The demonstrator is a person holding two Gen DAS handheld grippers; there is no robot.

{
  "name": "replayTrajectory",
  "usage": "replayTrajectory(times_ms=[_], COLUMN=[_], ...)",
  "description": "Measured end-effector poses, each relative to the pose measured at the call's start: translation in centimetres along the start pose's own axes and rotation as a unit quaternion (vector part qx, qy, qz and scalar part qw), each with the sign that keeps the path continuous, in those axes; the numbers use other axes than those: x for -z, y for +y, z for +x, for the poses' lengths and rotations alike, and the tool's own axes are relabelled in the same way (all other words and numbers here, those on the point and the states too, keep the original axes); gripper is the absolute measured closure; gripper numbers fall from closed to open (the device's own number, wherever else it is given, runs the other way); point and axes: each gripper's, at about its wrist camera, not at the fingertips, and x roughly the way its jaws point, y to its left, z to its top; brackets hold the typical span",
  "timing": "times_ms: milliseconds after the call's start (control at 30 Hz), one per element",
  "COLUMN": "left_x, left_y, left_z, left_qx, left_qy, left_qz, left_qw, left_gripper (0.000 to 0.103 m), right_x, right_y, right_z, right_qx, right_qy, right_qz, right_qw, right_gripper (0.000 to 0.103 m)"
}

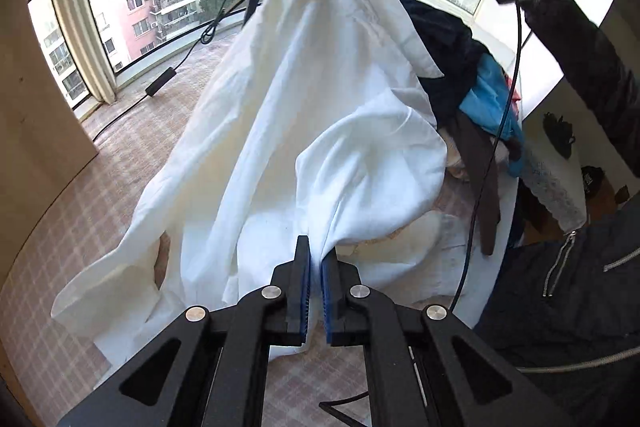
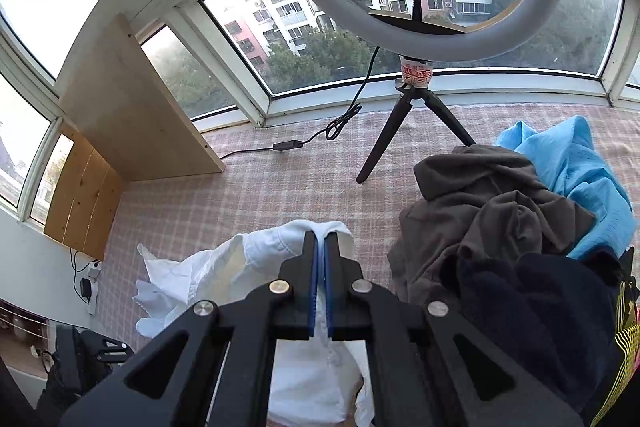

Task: Fold clothes

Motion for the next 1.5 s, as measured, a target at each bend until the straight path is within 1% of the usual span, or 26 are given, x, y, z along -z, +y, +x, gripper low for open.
replayTrajectory(times_ms=[33, 67, 100, 133, 200, 267, 333, 400, 500, 633, 700, 767, 833, 867, 900, 967, 1100, 1167, 1233, 1300, 1333, 1367, 1400, 1433, 1467, 1500], left_x=[0.5, 1.1, 1.8, 2.5, 3.6, 4.0, 4.1, 4.0, 4.0, 3.8, 3.9, 4.2, 4.6, 4.5, 4.3, 3.5, 2.1, 1.9, 1.9, 1.8, 1.6, 1.8, 2.1, 2.6, 3.3, 3.9], left_y=[1.1, 1.9, 2.4, 3.0, 4.1, 3.3, 0.5, -2.6, -6.6, -10.6, -12.3, -12.5, -12.6, -12.2, -11.7, -10.7, -7.1, -3.1, 1.4, 6.5, 9.3, 11.7, 14.0, 15.7, 17.2, 18.3], left_z=[-0.5, -0.2, 0.6, 1.7, 2.7, 2.9, 3.0, 4.1, 6.6, 9.7, 11.3, 13.5, 15.8, 16.2, 16.1, 13.6, 3.9, -0.7, -4.1, -4.2, -2.9, -0.7, 1.6, 3.7, 5.7, 6.9], left_qx=[-0.014, -0.037, -0.063, -0.08, -0.089, -0.086, -0.062, -0.028, -0.011, 0.042, 0.033, 0.012, -0.01, -0.015, -0.018, 0.001, 0.029, 0.031, 0.027, -0.003, -0.027, -0.069, -0.117, -0.155, -0.189, -0.2], left_qy=[-0.001, 0.009, 0.025, 0.041, 0.063, 0.062, 0.043, 0.042, 0.051, 0.074, 0.084, 0.118, 0.157, 0.169, 0.176, 0.155, 0.079, 0.045, 0.019, 0.018, 0.027, 0.05, 0.078, 0.109, 0.141, 0.162], left_qz=[-0.006, -0.006, -0.004, -0.005, -0.017, -0.007, 0.031, 0.069, 0.125, 0.167, 0.203, 0.217, 0.226, 0.215, 0.197, 0.164, 0.082, 0.023, -0.037, -0.086, -0.113, -0.131, -0.144, -0.149, -0.151, -0.15], left_qw=[0.9999, 0.9993, 0.9977, 0.9959, 0.9939, 0.9943, 0.9967, 0.9964, 0.9908, 0.9822, 0.9749, 0.9688, 0.9613, 0.9618, 0.9643, 0.9742, 0.993, 0.9982, 0.9988, 0.9961, 0.9928, 0.9877, 0.9796, 0.9705, 0.96, 0.9545], left_gripper=[0.087, 0.069, 0.056, 0.058, 0.059, 0.06, 0.059, 0.057, 0.057, 0.057, 0.056, 0.057, 0.086, 0.099, 0.101, 0.101, 0.101, 0.101, 0.1, 0.094, 0.092, 0.086, 0.077, 0.075, 0.079, 0.08], right_x=[0.4, 0.9, 1.3, 1.6, 2.2, 2.7, 2.9, 3.0, 2.9, 2.9, 3.0, 3.3, 3.5, 3.6, 3.7, 3.8, 4.2, 4.6, 5.0, 5.6, 6.0, 6.3, 6.5, 6.7, 6.8, 6.9], right_y=[0.3, 0.5, 0.5, 0.3, -0.3, -0.4, -0.5, -0.6, -0.9, -1.5, -1.7, -1.9, -2.0, -2.0, -2.1, -2.3, -2.6, -2.6, -2.7, -2.9, -3.0, -3.0, -2.9, -2.8, -2.5, -2.3], right_z=[0.0, 0.0, 0.5, 1.1, 2.4, 3.5, 4.1, 4.6, 4.7, 4.8, 4.8, 4.9, 4.8, 4.8, 4.7, 4.4, 3.4, 2.9, 2.8, 3.6, 4.5, 5.4, 6.4, 7.5, 8.3, 9.1], right_qx=[0.008, 0.017, 0.024, 0.025, 0.026, 0.031, 0.039, 0.045, 0.048, 0.047, 0.048, 0.047, 0.044, 0.044, 0.046, 0.049, 0.058, 0.064, 0.07, 0.071, 0.073, 0.076, 0.077, 0.078, 0.078, 0.076], right_qy=[-0.001, -0.002, 0.002, 0.009, 0.024, 0.034, 0.041, 0.046, 0.048, 0.054, 0.056, 0.057, 0.057, 0.056, 0.054, 0.052, 0.047, 0.045, 0.045, 0.053, 0.062, 0.072, 0.082, 0.092, 0.1, 0.106], right_qz=[-0.006, -0.01, -0.009, -0.002, 0.015, 0.021, 0.023, 0.026, 0.031, 0.04, 0.043, 0.044, 0.045, 0.044, 0.043, 0.04, 0.032, 0.023, 0.018, 0.022, 0.024, 0.025, 0.027, 0.028, 0.027, 0.026], right_qw=[1.0, 1.0, 1.0, 1.0, 0.999, 0.999, 0.998, 0.998, 0.997, 0.997, 0.996, 0.996, 0.996, 0.997, 0.997, 0.997, 0.997, 0.997, 0.996, 0.996, 0.995, 0.994, 0.993, 0.992, 0.992, 0.991], right_gripper=[0.1, 0.1, 0.1, 0.1, 0.1, 0.1, 0.1, 0.1, 0.1, 0.1, 0.1, 0.1, 0.1, 0.1, 0.1, 0.1, 0.1, 0.1, 0.1, 0.1, 0.1, 0.1, 0.1, 0.1, 0.1, 0.1])
